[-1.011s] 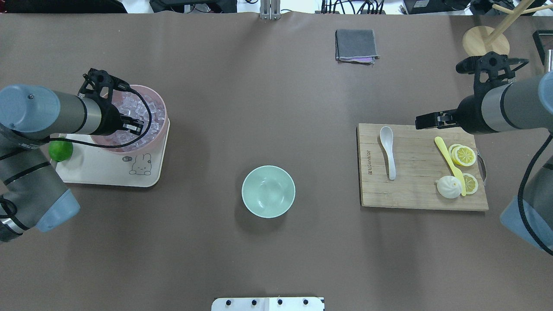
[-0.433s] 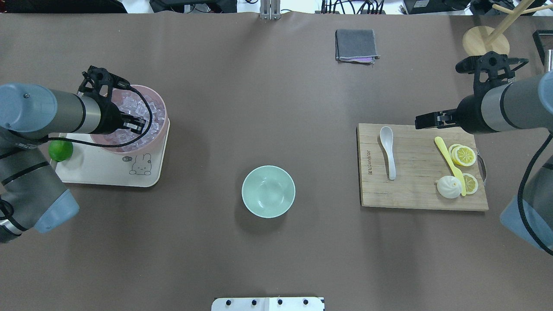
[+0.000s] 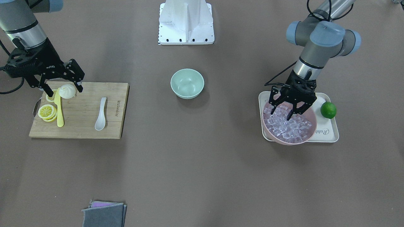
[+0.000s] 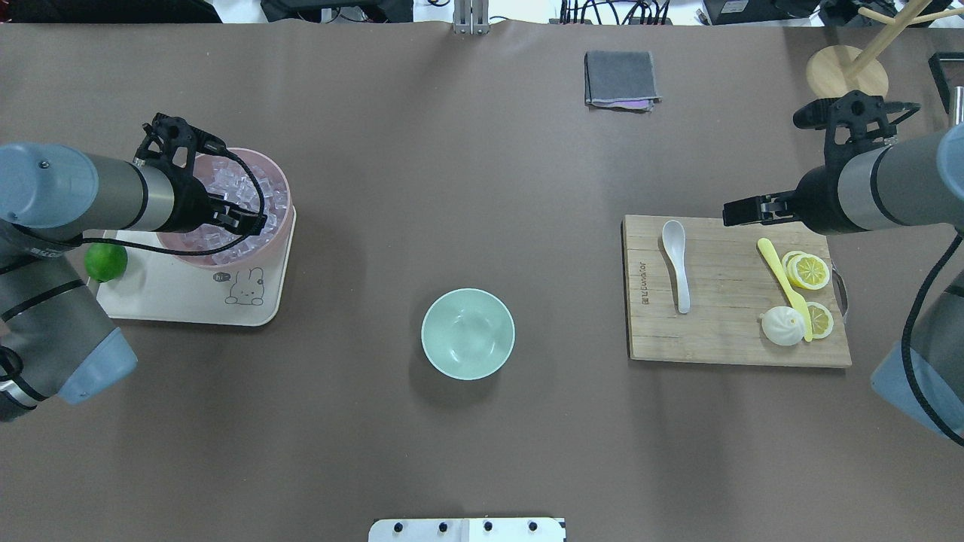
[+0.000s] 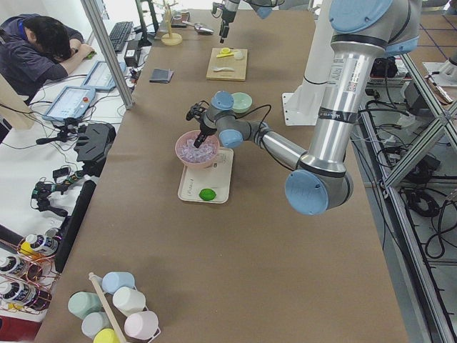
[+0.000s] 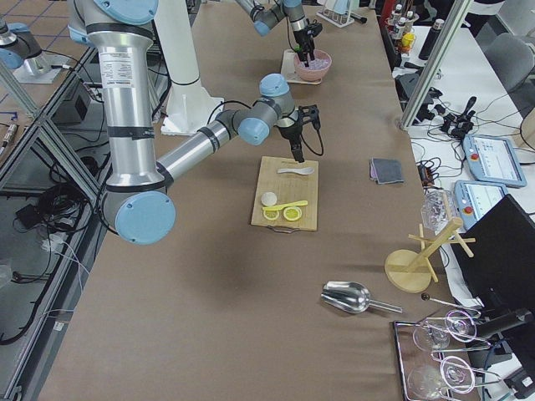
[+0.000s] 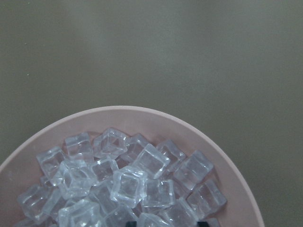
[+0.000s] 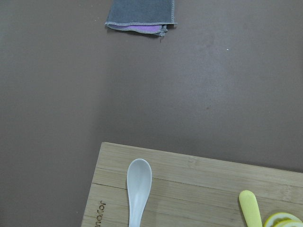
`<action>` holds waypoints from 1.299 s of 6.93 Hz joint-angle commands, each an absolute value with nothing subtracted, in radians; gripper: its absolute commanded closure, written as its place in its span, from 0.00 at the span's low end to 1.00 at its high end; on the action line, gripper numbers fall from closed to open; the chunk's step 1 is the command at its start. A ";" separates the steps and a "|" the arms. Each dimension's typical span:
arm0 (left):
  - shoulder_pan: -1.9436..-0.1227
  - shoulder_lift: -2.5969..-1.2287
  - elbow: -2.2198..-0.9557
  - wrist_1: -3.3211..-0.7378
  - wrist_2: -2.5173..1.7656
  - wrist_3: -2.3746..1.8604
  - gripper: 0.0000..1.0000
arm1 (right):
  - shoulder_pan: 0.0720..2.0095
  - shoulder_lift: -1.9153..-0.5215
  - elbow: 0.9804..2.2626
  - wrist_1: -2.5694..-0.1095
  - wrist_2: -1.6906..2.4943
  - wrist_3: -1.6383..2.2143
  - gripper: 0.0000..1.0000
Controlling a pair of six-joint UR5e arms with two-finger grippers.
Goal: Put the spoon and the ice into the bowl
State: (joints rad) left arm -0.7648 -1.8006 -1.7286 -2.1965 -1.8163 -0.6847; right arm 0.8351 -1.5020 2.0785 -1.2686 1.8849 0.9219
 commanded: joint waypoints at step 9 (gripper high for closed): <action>-0.827 -1.864 -1.598 -2.186 -1.818 -0.669 0.13 | 0.819 -1.502 2.079 -1.269 1.864 0.948 0.00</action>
